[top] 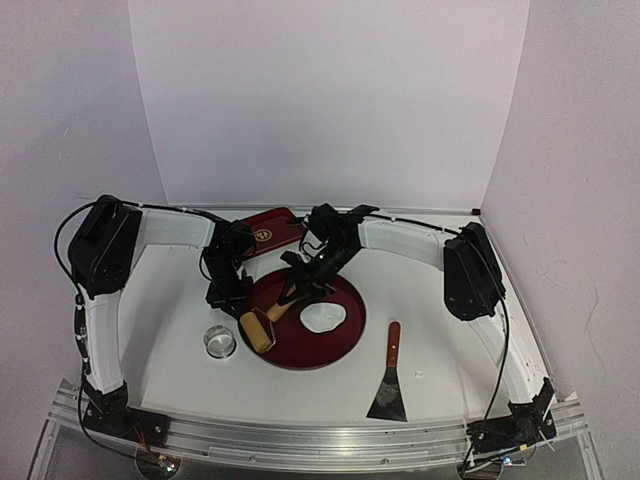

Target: Roll out the dumpling wrappers from the dough

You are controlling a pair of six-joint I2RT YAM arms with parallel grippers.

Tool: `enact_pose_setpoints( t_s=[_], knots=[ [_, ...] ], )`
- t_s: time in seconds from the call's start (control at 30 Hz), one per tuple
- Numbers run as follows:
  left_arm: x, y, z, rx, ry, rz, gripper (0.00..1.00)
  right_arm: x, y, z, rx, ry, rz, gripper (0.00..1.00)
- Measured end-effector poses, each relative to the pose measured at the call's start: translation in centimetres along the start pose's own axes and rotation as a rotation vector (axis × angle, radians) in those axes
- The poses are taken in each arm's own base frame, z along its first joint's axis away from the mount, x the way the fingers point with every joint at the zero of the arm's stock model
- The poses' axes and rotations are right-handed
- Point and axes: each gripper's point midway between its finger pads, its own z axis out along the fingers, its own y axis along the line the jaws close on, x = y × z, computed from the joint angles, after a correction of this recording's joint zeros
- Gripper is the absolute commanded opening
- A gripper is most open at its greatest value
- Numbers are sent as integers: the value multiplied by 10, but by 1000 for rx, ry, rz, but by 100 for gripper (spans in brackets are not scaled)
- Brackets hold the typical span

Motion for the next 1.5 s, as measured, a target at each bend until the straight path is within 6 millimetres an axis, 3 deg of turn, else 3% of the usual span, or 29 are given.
enact_pose_setpoints(
  t_s=[0.27,0.5,0.77,1.03,1.1,1.37,1.43,1.5],
  knots=[
    [-1,-1,0,3,-2,5,0,-3,12,-9,2,-15,-7,0],
    [-4,-9,0,21,-21,18,0,-1,22,-30,166,-95,21,0],
    [-2,-14,0,29,-22,-23,0,13,1,-87,432,-241,150,0],
    [2,-21,1,41,-22,-84,2,35,-25,-147,575,-386,336,0],
    [3,-22,1,43,-19,-94,7,38,-33,-156,597,-404,375,0],
    [13,-16,-1,2,-7,-61,55,35,-41,-167,597,-464,489,0],
    [13,-16,-6,-8,-11,-38,59,36,-40,-167,581,-467,520,0],
    [9,-19,-13,-8,-23,-14,57,37,-39,-166,565,-468,547,0]
  ],
)
